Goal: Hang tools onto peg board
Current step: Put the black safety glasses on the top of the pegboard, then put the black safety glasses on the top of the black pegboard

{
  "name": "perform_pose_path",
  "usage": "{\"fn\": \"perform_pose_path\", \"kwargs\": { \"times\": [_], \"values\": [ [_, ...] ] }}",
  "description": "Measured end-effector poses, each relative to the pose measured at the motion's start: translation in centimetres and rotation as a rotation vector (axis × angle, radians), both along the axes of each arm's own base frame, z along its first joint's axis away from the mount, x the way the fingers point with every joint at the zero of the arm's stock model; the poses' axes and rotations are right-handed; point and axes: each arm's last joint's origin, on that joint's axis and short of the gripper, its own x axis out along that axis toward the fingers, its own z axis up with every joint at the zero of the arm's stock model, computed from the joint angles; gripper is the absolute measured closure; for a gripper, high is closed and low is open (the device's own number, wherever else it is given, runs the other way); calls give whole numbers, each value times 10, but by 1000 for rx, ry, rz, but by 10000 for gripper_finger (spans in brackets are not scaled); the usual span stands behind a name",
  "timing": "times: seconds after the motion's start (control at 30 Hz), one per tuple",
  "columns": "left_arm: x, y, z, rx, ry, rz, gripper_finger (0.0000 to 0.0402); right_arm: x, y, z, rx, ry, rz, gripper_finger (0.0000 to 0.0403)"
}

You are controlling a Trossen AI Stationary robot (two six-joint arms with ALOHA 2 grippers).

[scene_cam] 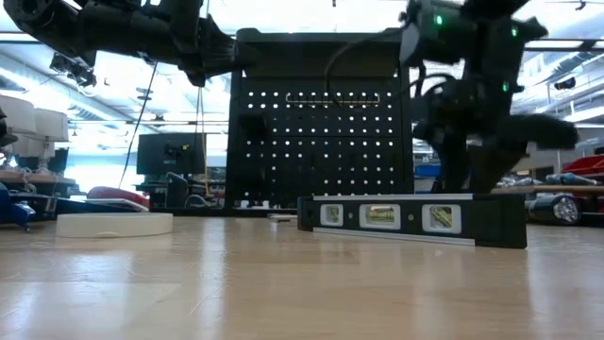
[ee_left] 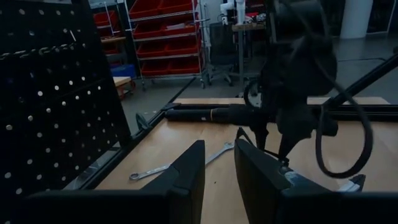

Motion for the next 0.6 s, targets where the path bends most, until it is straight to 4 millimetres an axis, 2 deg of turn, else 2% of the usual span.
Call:
{"fn": "perform_pose_path", "kwargs": {
  "times": [0.2, 0.3, 0.4, 0.6],
  "values": [
    [0, 0, 0, -1, -1, 0, 310, 11, 13, 35, -18, -63, -102, 170],
    [0, 0, 0, -1, -1, -1, 310, 19, 19, 48, -38, -191, -262, 166],
    [0, 0, 0, 0, -3, -1, 310, 26, 21, 50, -16, -305, -393, 167],
    [0, 0, 1, 1, -4, -4, 310, 26, 20, 41, -4, -361, -470, 168]
  ]
}}
